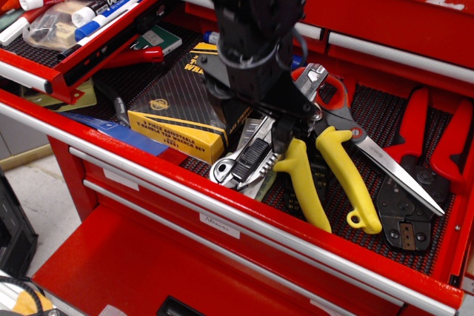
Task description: Pick up box cutter and put into drawer
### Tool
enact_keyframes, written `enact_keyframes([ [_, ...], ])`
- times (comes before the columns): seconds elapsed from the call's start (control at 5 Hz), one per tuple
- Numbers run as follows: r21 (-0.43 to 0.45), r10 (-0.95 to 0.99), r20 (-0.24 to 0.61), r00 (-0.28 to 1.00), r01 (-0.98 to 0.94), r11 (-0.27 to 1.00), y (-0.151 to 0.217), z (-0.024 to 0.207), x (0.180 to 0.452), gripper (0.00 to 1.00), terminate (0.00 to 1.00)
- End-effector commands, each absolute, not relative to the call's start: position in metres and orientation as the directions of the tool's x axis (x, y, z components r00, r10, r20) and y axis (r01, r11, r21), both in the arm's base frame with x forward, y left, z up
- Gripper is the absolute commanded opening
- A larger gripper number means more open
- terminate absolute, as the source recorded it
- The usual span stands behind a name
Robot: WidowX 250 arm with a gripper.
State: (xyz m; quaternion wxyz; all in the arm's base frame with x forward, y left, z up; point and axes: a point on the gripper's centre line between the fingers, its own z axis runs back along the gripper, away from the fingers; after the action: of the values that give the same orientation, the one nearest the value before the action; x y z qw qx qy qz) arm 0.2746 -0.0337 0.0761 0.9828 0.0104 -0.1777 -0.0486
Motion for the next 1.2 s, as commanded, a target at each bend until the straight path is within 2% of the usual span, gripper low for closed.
enact_keyframes([
  [0.0, 0.032, -0.150, 0.399, 0.905, 0.150, 0.988, -0.034, 0.066, 0.292, 1.00, 0.00],
  [0.4, -0.012, -0.128, 0.424, 0.897, 0.147, 0.989, -0.047, 0.050, 0.293, 1.00, 0.00],
  [0.6, -0.003, -0.105, 0.424, 0.900, 0.117, 0.993, -0.048, 0.049, 0.294, 0.00, 0.00],
  [0.8, 0.045, -0.123, 0.391, 0.912, 0.115, 0.992, -0.041, 0.064, 0.296, 0.00, 0.00],
  [1.0, 0.098, -0.178, 0.330, 0.927, 0.154, 0.983, -0.014, 0.091, 0.301, 0.00, 0.00],
])
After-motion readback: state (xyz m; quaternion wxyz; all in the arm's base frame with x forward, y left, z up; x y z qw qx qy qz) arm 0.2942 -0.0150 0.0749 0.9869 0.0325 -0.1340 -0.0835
